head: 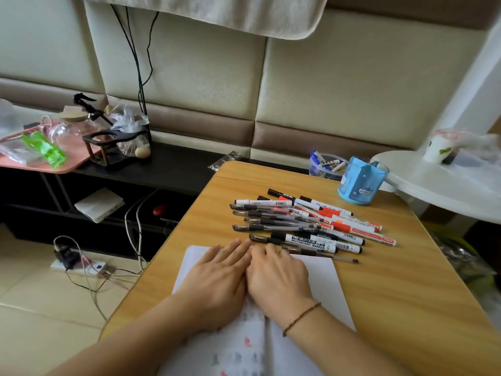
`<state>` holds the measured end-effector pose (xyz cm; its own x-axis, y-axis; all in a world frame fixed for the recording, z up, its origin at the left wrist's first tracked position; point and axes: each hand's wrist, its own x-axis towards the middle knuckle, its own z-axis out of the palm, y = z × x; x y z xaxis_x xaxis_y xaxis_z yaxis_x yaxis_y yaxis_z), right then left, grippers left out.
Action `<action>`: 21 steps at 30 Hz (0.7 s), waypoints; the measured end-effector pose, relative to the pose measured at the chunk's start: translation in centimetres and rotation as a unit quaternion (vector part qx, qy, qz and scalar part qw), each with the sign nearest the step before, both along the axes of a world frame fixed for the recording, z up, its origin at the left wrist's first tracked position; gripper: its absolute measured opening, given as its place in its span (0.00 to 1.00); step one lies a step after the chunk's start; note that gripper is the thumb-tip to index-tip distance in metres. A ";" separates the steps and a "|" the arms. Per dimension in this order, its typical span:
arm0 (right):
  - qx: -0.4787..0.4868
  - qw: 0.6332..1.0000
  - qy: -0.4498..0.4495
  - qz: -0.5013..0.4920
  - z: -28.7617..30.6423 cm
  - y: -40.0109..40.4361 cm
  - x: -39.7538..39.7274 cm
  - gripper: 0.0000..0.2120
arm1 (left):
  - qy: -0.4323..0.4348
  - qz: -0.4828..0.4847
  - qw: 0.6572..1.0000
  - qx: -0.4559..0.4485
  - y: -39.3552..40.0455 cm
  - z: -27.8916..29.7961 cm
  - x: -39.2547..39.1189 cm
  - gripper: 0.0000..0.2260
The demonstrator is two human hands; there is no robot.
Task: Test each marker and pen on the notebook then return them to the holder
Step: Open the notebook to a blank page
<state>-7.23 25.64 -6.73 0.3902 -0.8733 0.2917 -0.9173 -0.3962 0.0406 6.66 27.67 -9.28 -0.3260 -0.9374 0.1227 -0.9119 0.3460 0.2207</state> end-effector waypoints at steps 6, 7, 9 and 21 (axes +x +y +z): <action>-0.046 0.997 -0.038 0.050 -1.4 4.5 -2.2 0.07 | -0.019 0.010 1.000 -0.006 0.1 -0.3 -0.3 0.36; -0.054 0.996 -0.033 0.059 -1.3 5.2 -2.5 0.07 | -0.019 0.011 1.000 -0.003 0.2 -0.1 -0.4 0.37; -0.072 0.995 -0.021 0.059 -1.6 6.8 -3.0 0.08 | -0.023 0.010 1.000 0.001 0.3 0.1 -0.4 0.37; 0.096 0.970 -0.180 0.134 0.9 6.5 -8.4 0.15 | -0.039 -0.020 0.997 -0.064 1.2 3.1 -0.8 0.25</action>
<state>-15.65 32.10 -5.86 0.5146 -0.8061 0.2923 -0.7211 -0.5913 -0.3611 5.84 28.89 -6.17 -0.3768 -0.9015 0.2130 -0.9090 0.4041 0.1021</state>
